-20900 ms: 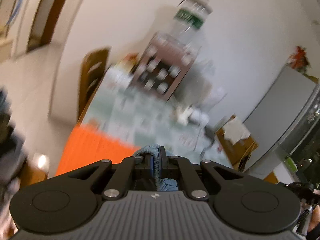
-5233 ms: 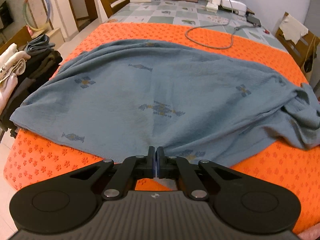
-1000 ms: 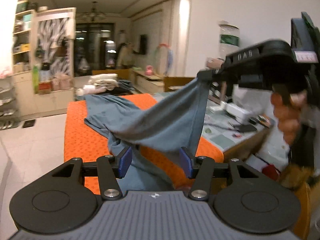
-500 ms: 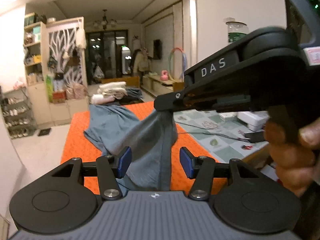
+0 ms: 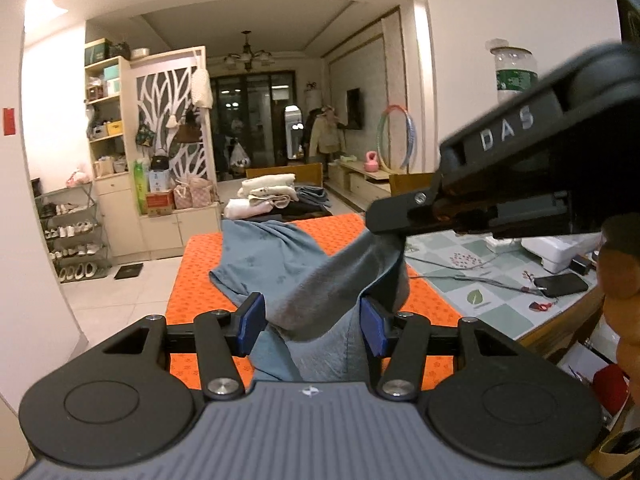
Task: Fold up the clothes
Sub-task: 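Carry the grey garment with the right gripper toward the left gripper, then grasp the grey garment with the left gripper while the right gripper releases it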
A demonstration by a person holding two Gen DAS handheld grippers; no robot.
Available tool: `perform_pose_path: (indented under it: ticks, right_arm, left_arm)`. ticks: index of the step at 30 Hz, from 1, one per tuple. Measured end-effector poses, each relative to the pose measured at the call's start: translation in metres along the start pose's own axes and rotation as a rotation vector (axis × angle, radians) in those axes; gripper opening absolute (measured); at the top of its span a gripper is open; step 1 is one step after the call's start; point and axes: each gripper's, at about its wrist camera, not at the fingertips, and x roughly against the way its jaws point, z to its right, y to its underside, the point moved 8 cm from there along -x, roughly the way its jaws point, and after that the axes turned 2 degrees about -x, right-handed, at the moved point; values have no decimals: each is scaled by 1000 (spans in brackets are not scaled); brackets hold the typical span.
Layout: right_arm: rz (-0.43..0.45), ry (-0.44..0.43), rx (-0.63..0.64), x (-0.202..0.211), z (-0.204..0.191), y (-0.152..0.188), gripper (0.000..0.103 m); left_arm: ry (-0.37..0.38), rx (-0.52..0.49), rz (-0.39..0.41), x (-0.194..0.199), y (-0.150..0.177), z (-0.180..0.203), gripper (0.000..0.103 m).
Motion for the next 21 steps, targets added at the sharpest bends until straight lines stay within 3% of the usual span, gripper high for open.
perform_pose_path:
  ticks: [4,5,6,8,14,21]
  right_arm:
    - [3,-6,-1,-1,-4,-1,3]
    - [6,-4,1,-1,-3,-1,3]
    - [9,-2,3,0,-3,-1,3]
    - [20,10,14,1,0,-1,3]
    - [33,44,48,13,13,9,7]
    - [65,126,-27,27,37,51,13]
  left_arm:
    - [24,-45,-11,-18,7,2,55]
    - [26,-56,-11,-22,9,3,44]
    - [30,-60,-10,-26,10,2,23]
    - [28,-56,3,-30,10,-2,1]
    - [-4,-8,96,-11,-13,-26,1]
    - [19,16,86,6,-38,-45,1]
